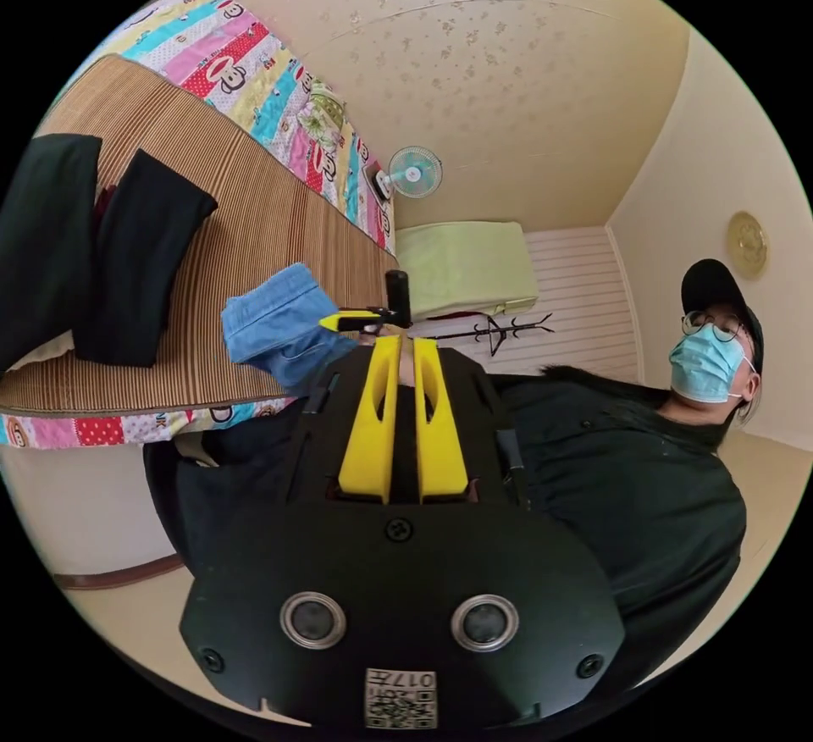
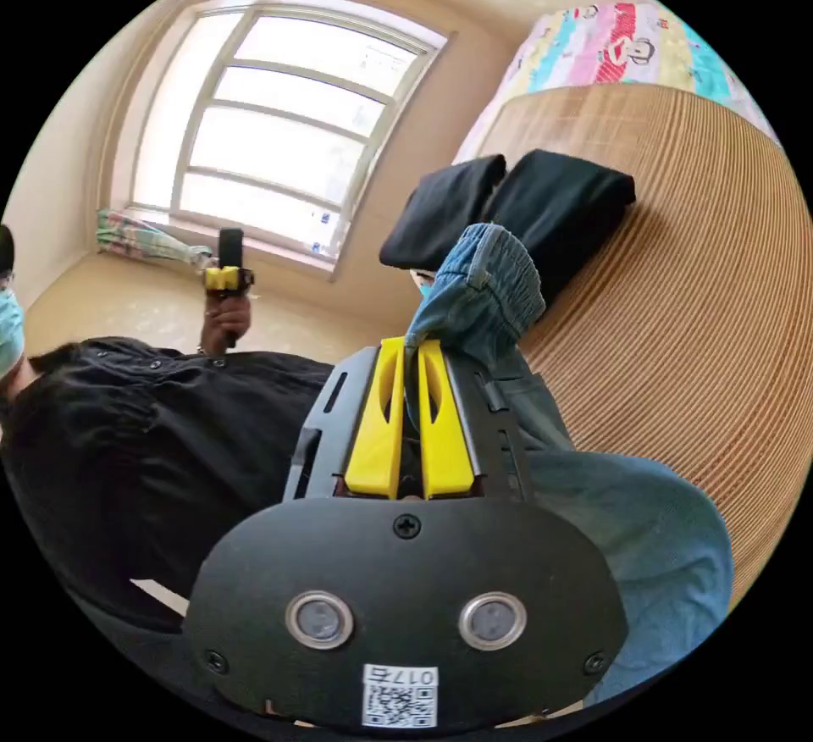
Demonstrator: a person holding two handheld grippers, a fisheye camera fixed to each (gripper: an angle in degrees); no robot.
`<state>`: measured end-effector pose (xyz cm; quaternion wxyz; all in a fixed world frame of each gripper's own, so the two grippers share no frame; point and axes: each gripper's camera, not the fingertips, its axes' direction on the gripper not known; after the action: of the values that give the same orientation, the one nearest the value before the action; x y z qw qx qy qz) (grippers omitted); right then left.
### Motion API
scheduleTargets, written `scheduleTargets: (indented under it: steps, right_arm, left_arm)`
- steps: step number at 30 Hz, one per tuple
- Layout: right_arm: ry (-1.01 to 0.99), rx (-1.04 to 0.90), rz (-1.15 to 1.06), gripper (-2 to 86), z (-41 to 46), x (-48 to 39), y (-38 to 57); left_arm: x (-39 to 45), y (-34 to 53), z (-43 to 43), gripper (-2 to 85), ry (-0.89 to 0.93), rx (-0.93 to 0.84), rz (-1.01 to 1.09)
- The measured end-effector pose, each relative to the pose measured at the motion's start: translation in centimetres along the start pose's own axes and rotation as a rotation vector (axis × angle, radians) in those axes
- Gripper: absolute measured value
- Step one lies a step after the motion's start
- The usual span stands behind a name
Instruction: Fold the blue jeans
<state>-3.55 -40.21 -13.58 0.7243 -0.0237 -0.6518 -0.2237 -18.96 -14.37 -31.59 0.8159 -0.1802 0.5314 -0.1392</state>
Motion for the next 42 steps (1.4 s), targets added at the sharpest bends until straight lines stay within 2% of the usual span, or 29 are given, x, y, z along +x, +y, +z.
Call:
scheduleTargets:
  steps: [4, 7, 10, 14, 17, 22, 24, 26, 27, 30, 33, 35, 37, 38, 39, 40, 41, 42]
  right_arm:
    - [-0.236, 0.273, -0.478, 2.6, -8.9, -14.3, 1.4]
    - [-0.355, 0.382, -0.725, 2.5, -12.7, -20.4, 3.2]
    - [-0.406, 0.4, -0.881, 2.5, -14.3, -23.7, 5.3]
    - [-0.488, 0.4, -0.873, 2.3, -13.8, -25.6, 6.5]
    - [-0.637, 0.411, -0.994, 2.1, -12.8, -28.5, 7.5]
    - [-0.819, 0.562, -1.092, 2.0, -12.7, -31.8, 7.6]
    - [-0.816, 0.587, -1.089, 2.0, -12.5, -32.1, 7.1]
    - [-0.787, 0.588, -1.055, 2.0, -12.0, -32.2, 6.3]
    - [-0.788, 0.584, -1.034, 2.1, -11.4, -32.3, 5.6]
    - [-0.838, 0.504, -1.008, 2.3, -8.7, -32.9, 3.0]
    - [-0.725, 0.45, -0.936, 2.5, -6.9, -34.3, 0.7]
    - [-0.587, 0.45, -0.89, 2.7, -6.7, -34.9, 0.0]
    - [-0.263, 0.438, -0.646, 3.4, -6.7, -35.3, -1.3]
    - [-0.159, 0.448, -0.571, 3.6, -6.6, -35.4, -1.4]
    - [0.036, 0.478, -0.441, 4.3, -6.4, -35.5, -1.4]
    - [0.192, 0.513, -0.375, 5.2, -6.0, -36.0, -0.9]
    - [0.257, 0.529, -0.342, 5.7, -5.6, -36.2, -0.7]
    - [0.383, 0.551, -0.266, 6.7, -4.4, -36.9, -0.4]
  left_arm:
    - [0.7, -2.4, -0.2, 6.8, 0.006, -0.019, 0.116]
    - [2.5, -5.0, 0.5, 12.5, 0.198, -0.03, 0.244]
    - [4.2, -8.0, 4.1, 14.9, 0.318, -0.152, 0.32]
    - [6.7, -10.5, 11.1, 17.0, 0.487, -0.34, 0.429]
    - [8.0, -10.2, 14.2, 17.0, 0.573, -0.437, 0.466]
    - [10.0, -7.7, 12.9, 18.1, 0.615, -0.471, 0.551]
    - [10.6, -6.9, 11.9, 18.1, 0.697, -0.471, 0.541]
    - [11.4, -5.9, 11.3, 17.4, 0.936, -0.508, 0.505]
    - [11.5, -5.7, 11.4, 17.1, 0.97, -0.518, 0.476]
    - [11.7, -4.6, 12.2, 14.0, 0.915, -0.561, 0.411]
    - [11.8, -4.2, 10.5, 6.4, 0.991, -0.444, 0.421]
    - [12.7, -4.3, 6.3, 5.0, 1.065, -0.253, 0.548]
    - [13.5, -4.4, 2.9, 4.9, 1.116, -0.118, 0.617]
    - [14.2, -4.5, 0.9, 4.9, 1.087, -0.046, 0.652]
    - [14.6, -4.5, -0.1, 4.9, 1.043, -0.015, 0.671]
    - [15.7, -4.4, -1.8, 4.8, 0.908, 0.038, 0.722]
    - [17.0, -3.9, -3.0, 4.8, 0.739, 0.095, 0.768]
    - [17.5, -3.6, -3.4, 4.8, 0.664, 0.125, 0.781]
